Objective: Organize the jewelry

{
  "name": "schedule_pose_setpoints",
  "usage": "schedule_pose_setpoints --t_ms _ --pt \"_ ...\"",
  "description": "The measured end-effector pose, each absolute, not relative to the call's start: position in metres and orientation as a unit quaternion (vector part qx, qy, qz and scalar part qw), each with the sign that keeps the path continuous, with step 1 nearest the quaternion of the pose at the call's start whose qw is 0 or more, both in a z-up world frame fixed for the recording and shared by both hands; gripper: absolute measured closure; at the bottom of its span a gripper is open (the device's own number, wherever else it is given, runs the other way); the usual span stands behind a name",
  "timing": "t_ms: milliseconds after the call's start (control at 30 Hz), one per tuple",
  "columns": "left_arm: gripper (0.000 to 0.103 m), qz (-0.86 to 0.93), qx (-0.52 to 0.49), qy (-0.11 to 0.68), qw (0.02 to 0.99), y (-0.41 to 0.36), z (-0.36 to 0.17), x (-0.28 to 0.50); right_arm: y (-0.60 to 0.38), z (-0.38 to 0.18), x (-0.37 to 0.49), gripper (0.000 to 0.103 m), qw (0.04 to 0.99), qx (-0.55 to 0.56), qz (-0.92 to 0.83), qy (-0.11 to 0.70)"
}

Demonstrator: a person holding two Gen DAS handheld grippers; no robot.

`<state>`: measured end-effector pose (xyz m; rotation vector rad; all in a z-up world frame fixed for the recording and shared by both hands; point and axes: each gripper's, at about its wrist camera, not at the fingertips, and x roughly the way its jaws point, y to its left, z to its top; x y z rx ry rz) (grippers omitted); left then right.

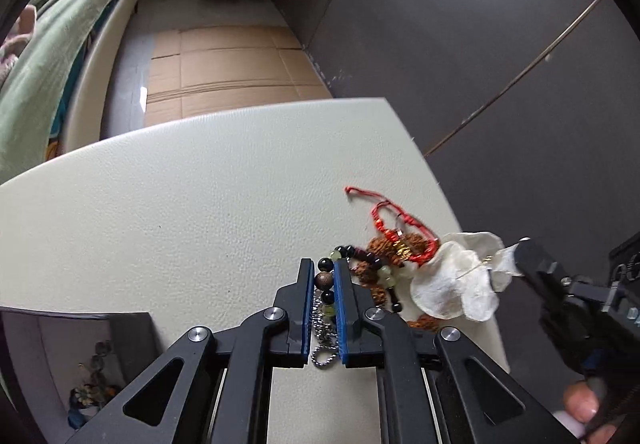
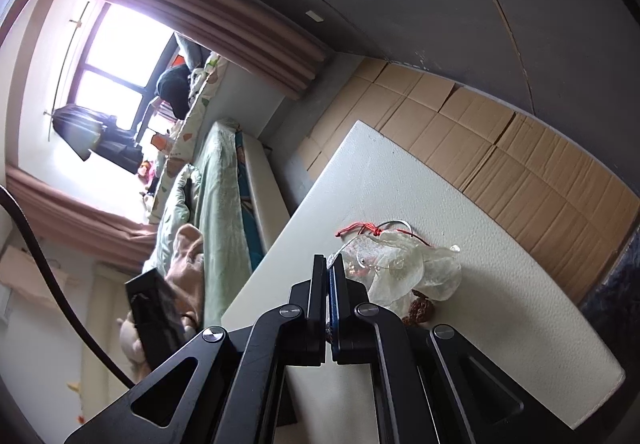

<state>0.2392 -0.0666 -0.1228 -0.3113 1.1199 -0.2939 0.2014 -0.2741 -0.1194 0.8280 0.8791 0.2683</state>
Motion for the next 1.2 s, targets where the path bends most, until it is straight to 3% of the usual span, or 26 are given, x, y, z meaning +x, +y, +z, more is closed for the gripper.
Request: schedule_pose_setpoints --t_ms 533,1200 --pt "0.093 -0.158 -0.204 0.449 0.855 -0.015 -0.044 0.196 -0.237 -0.095 0.196 0.1 0.824 0.376 0.216 0.365" --pt "0.093 -0.117 -0.214 0.416 0.876 0.06 -0.021 0.153 -0.151 -0.07 0.181 0.1 0.831 0.299 0.334 0.33"
